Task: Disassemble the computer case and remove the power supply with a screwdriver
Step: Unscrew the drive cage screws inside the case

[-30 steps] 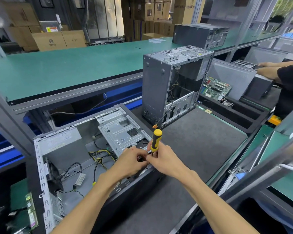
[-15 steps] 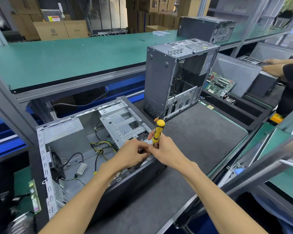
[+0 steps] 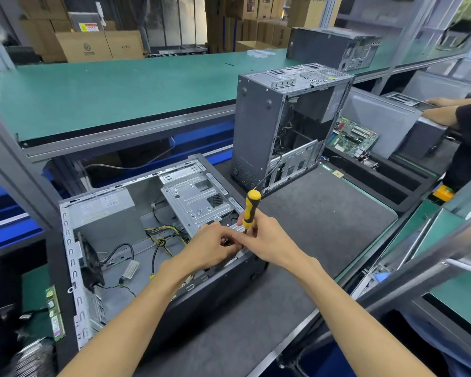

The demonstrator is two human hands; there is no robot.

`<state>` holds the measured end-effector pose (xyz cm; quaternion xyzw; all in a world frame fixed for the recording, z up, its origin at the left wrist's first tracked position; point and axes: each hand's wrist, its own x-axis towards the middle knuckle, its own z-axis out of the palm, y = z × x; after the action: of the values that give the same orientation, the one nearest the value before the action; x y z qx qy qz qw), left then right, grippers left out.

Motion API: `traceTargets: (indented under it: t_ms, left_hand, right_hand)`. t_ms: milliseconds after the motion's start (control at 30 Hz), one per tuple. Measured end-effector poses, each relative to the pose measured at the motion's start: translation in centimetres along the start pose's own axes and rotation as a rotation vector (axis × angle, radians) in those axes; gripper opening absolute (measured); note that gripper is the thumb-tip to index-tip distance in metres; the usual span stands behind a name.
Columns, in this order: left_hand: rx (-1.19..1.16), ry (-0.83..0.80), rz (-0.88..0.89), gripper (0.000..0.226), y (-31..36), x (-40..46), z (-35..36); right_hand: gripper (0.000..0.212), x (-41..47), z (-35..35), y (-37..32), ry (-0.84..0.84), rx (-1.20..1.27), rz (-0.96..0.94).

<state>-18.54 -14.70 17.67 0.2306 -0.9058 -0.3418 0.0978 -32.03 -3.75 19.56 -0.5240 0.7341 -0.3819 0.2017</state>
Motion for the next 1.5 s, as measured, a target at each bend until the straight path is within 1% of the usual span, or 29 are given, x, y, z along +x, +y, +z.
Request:
traceTargets:
  t_ms: [67,100,167,233,333,567,767,933,1167,1333,1500]
  left_hand:
    - [0.022,-0.015,-0.009,0.008,0.0,0.1,0.0]
    - [0.027,-0.023,-0.012,0.009,0.0,0.2,0.0]
    - [0.023,-0.034,-0.016,0.018,-0.1,0.3,0.0]
    - [0.013,-0.047,0.002,0.021,-0.2,0.3,-0.2]
    - [0.014,-0.051,0.032,0.012,-0.2,0.3,-0.2]
    - [0.019,0.000,0.034,0.009,0.0,0.0,0.1]
    - [0.035,0.012,0.024,0.008,-0.1,0.0,0.2]
    - [-0.011,-0.006,0.010,0.011,-0.1,0.0,0.0]
    - [0.005,-0.005,-0.007,0.010,0.1,0.0,0.0]
    - [0.009,-0.028,0.004,0.015,0.4,-0.1,-0.2]
    - [0.019,-0.023,-0.015,0.015,0.7,-0.4,-0.3]
  right_hand:
    - [0.015,0.1,0.0,0.0,0.042,0.034,-0.015]
    - [0.014,0.1,0.0,-0.1,0.059,0.044,-0.023]
    - [0.015,0.0,0.0,-0.1,0.061,0.031,-0.030]
    - [0.019,-0.1,0.0,-0.1,0.039,0.017,-0.030]
    - [0.022,0.0,-0.3,-0.1,0.027,0.014,-0.012]
    - [0.018,0.1,-0.5,-0.1,-0.015,0.024,0.017]
    - [0.006,-0.1,-0.5,-0.5,0.069,0.059,0.010]
    - [0.015,-0.3,-0.5,-0.7,0.055,0.071,0.011]
    - [0.020,-0.2,-0.8,-0.2,0.038,0.044,0.014]
    - [0.019,-0.1,-1.0,-0.1,0.004,0.017,-0.002]
    - [0.013,-0.1,-0.8,-0.4,-0.034,-0.007,-0.020]
